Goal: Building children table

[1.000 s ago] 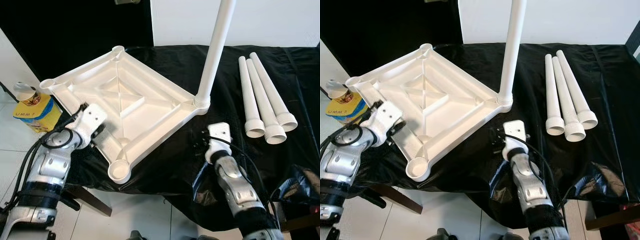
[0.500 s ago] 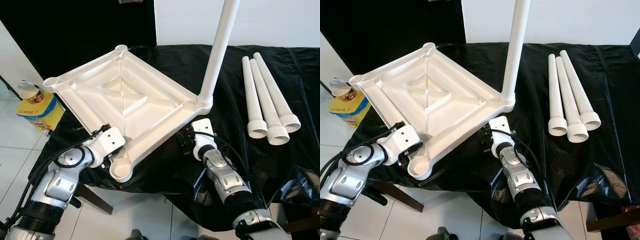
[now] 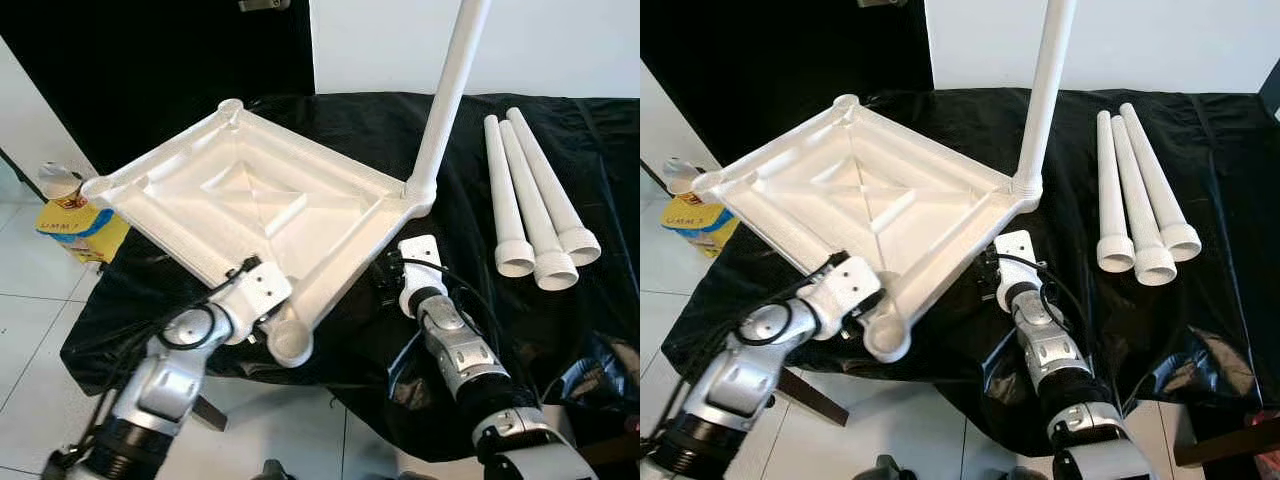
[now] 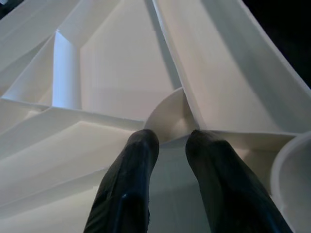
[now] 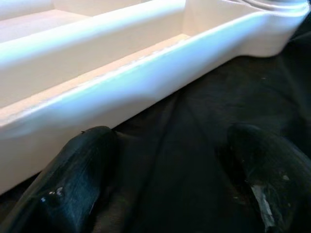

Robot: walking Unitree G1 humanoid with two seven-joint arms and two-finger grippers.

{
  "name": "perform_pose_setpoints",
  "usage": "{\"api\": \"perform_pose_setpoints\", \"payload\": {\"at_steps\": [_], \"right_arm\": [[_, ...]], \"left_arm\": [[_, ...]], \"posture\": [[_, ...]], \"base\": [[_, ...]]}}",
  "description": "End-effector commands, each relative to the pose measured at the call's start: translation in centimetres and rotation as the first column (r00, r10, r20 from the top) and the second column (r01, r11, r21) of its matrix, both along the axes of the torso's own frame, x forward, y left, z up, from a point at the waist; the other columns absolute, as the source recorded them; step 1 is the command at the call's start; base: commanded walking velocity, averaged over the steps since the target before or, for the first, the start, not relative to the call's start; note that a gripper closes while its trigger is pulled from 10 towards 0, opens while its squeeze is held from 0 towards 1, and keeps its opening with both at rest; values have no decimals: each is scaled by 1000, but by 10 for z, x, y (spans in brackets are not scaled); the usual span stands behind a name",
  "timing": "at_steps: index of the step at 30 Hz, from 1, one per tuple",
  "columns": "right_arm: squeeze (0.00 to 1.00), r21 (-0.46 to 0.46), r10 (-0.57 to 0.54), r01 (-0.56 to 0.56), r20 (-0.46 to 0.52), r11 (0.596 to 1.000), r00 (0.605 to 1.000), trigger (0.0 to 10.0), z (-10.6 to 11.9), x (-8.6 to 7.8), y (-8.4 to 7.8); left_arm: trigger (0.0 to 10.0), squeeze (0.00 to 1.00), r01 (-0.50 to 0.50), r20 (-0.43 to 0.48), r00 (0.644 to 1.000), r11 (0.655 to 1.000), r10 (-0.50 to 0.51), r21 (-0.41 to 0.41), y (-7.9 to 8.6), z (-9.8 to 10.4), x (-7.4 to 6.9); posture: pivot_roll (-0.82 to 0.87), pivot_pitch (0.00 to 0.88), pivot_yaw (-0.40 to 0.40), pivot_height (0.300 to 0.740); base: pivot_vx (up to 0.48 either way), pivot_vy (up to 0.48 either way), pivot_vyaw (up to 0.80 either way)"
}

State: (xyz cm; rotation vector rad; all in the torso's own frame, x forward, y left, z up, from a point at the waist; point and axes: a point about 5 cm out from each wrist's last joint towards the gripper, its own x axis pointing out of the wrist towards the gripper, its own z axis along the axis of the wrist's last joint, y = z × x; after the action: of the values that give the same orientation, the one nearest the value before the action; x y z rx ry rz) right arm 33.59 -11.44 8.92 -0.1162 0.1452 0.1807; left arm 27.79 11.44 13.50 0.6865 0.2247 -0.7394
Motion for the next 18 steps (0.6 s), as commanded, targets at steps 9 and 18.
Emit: {"api": "perform_pose_setpoints", "payload": {"at_steps": [9, 18], "right_arm": [[0, 12, -7, 6, 66, 1000, 998, 10000, 10, 5, 10], [0, -2, -145, 148, 161, 989, 976, 10000, 16, -3, -17]], "left_arm": [[10000, 0, 79, 48, 996, 985, -73, -154, -42, 18, 6], [10000, 0, 106, 214, 976, 952, -44, -286, -19, 51, 11]], "posture": [[52, 66, 42, 740], [47, 53, 36, 740]], "base": [[0, 0, 0], [0, 0, 0]]}}
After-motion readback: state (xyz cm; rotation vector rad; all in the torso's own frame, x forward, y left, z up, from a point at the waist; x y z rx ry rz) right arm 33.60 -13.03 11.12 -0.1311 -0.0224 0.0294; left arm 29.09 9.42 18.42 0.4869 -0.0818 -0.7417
